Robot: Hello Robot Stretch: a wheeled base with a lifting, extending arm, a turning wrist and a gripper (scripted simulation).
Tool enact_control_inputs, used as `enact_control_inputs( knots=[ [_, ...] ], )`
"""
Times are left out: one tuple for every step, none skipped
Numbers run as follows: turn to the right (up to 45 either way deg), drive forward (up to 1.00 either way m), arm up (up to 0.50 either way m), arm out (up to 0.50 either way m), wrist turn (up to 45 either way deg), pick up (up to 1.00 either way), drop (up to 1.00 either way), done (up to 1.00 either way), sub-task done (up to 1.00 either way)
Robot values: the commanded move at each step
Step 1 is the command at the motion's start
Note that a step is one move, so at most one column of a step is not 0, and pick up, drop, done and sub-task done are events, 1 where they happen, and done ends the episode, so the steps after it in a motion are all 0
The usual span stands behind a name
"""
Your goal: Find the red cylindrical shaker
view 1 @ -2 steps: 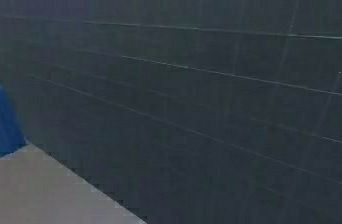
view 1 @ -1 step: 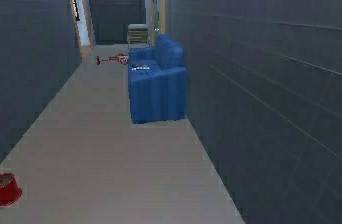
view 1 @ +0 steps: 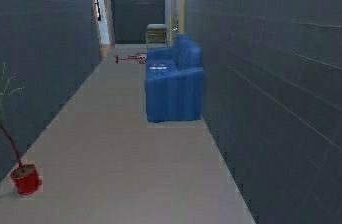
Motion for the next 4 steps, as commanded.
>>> enact_control_inputs(
  knots=[
    [-3.0, 0.00, 0.00, 0.00, 0.0, 0.00, 0.00, 0.00, 0.00],
    [0.0, 0.15, 0.00, 0.00, 0.0, 0.00, 0.00, 0.00, 0.00],
    [0.0, 0.30, 0.00, 0.00, 0.0, 0.00, 0.00, 0.00, 0.00],
    [-15.0, 0.00, 0.00, 0.00, 0.0, 0.00, 0.00, 0.00, 0.00]
  ],
)
